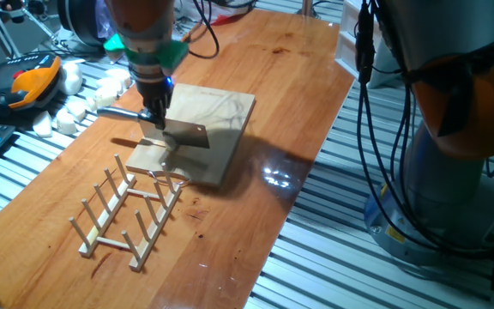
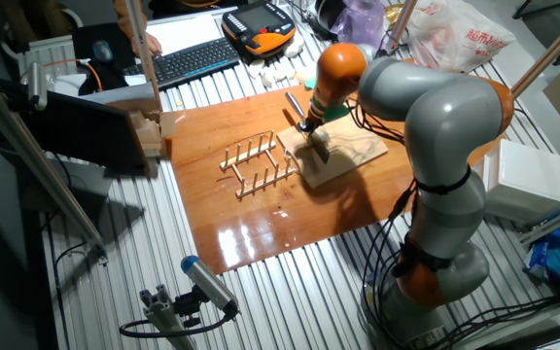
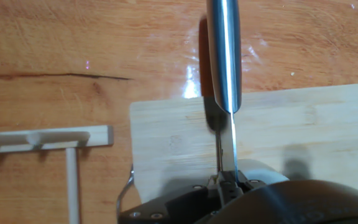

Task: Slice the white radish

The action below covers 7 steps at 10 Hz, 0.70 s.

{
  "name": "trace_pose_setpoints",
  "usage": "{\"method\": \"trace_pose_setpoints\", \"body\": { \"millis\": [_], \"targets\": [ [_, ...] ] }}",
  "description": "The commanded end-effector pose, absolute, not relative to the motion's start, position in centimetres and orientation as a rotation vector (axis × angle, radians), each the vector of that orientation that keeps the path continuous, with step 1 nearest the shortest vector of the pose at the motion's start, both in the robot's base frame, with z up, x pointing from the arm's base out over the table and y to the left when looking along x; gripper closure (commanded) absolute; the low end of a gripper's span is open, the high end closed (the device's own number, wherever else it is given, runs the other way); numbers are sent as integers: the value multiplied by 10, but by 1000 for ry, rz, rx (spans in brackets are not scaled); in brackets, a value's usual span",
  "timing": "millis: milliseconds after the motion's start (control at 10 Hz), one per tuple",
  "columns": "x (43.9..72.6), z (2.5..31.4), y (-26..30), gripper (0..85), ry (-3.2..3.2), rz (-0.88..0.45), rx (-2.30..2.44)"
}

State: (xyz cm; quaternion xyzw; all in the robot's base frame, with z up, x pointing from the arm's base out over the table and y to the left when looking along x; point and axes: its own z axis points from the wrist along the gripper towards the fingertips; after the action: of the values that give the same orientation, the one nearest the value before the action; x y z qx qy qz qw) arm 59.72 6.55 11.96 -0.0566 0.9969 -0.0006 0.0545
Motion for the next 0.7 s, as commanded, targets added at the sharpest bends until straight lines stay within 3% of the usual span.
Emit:
{"method": "trace_pose_setpoints", "body": {
  "millis": [0,600],
  "targets": [
    [598,125,67,850,3031,-1,-163],
    [606,134,57,850,3034,-24,-197]
  ]
}}
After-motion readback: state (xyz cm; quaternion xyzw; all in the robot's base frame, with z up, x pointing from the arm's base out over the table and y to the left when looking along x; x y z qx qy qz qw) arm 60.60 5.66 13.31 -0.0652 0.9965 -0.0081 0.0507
